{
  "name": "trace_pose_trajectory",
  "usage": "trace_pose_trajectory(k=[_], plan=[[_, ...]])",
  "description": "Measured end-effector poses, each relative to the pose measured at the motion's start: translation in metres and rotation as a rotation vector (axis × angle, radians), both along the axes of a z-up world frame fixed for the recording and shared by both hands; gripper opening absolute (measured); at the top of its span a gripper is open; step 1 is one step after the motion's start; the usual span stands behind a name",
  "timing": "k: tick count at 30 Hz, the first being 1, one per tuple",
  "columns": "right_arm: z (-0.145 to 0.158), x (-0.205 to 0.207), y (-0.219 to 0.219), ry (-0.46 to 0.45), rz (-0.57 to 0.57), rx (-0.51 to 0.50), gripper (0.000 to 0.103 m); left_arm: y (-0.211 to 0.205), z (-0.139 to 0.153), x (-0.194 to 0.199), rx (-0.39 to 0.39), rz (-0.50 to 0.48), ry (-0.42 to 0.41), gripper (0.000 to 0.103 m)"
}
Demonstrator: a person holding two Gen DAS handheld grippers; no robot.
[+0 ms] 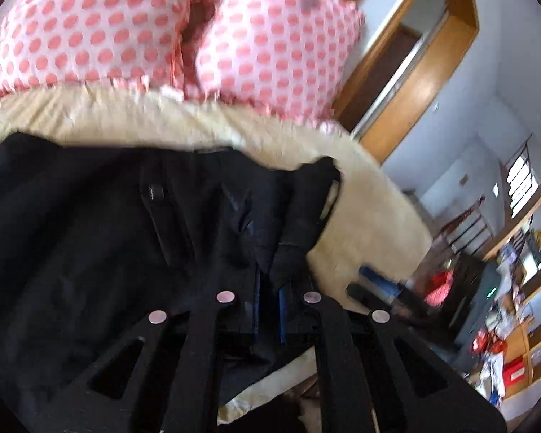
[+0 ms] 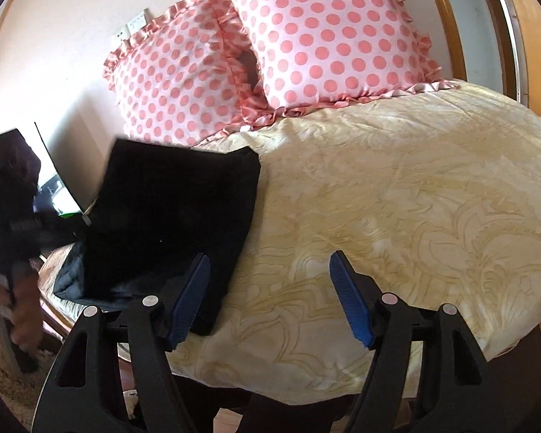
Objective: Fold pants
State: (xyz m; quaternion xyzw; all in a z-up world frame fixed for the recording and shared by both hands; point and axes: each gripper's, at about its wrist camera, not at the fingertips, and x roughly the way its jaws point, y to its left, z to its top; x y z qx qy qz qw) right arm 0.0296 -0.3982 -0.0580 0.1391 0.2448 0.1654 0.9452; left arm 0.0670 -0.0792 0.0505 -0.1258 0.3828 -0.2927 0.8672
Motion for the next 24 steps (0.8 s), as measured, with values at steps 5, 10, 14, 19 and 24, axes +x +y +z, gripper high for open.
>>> trace_pose_trajectory(k=[5, 10, 14, 19, 24], plan=[[-0.001, 0.000, -0.004, -0.002, -0.029, 0.003, 0.071, -0.031, 0.012, -0.021, 0.080, -0.060, -0.117, 0.007], [0.000, 0.001, -0.008, 0.007, -0.070, 0.001, 0.071, -0.061, -0.041, -0.025, 0.178, -0.132, -0.057, 0.009], [0.014, -0.001, -0.008, -0.034, -0.090, -0.020, 0.071, -0.049, -0.028, -0.030, 0.142, -0.145, -0.071, 0.019], [0.045, -0.006, 0.003, -0.158, -0.087, -0.030, 0.071, 0.009, 0.004, -0.053, 0.007, -0.068, -0.162, 0.084], [0.054, 0.014, 0.065, -0.141, 0.123, -0.129, 0.071, 0.063, 0.006, -0.033, 0.157, 0.231, -0.188, 0.094]])
